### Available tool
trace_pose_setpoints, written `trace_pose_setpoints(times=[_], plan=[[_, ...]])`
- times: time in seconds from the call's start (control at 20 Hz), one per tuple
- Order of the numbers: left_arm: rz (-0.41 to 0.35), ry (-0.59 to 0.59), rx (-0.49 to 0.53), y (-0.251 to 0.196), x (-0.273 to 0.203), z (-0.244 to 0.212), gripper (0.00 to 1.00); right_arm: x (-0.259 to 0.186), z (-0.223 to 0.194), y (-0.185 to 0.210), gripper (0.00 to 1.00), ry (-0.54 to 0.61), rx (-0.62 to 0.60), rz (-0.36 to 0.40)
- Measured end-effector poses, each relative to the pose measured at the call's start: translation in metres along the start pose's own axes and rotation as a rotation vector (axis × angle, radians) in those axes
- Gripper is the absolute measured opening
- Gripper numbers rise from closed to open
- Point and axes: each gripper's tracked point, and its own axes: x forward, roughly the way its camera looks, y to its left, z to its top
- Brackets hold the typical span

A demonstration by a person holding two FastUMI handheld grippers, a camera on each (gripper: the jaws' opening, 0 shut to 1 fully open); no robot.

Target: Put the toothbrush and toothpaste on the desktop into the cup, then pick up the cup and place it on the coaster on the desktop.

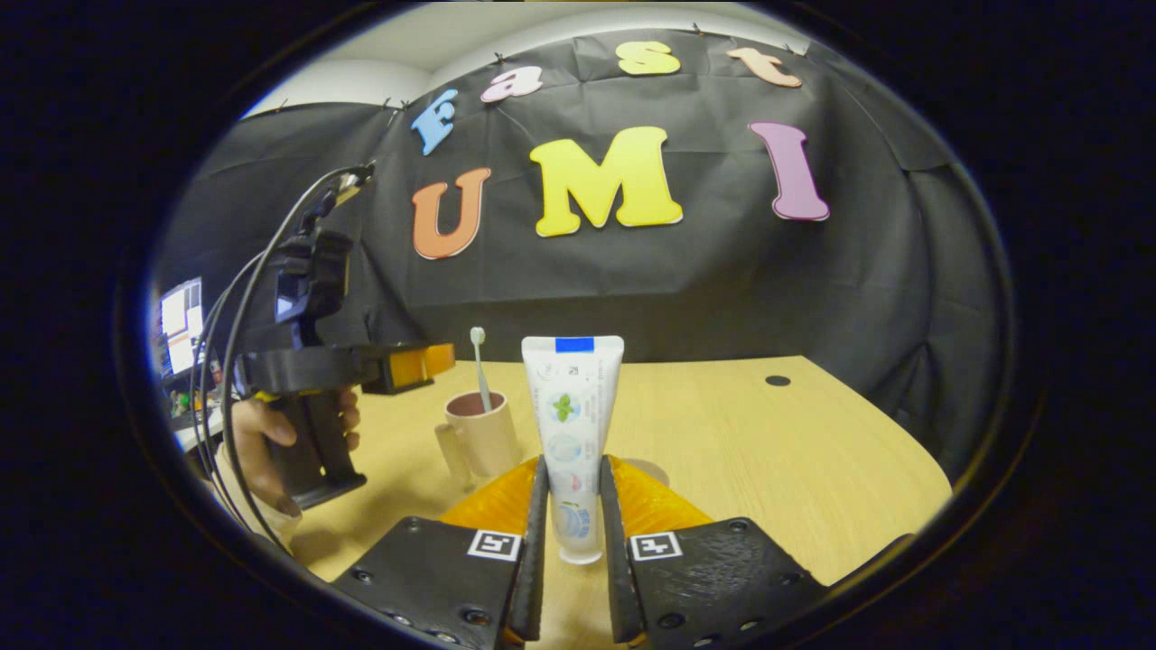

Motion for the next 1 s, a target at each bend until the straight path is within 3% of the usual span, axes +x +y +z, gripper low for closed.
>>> trace_pose_setpoints(times=[0.55,1.0], plan=[[0.028,-0.003,0.017,0.037,-0.047,-0.034,0.98,0.065,0.097,0.035,0.29,-0.145,-0.044,0.025],[0.017,0.007,-0.002,0.053,-0.066,-0.051,0.98,0.136,0.095,0.11,0.26,-0.111,-0.033,0.114]])
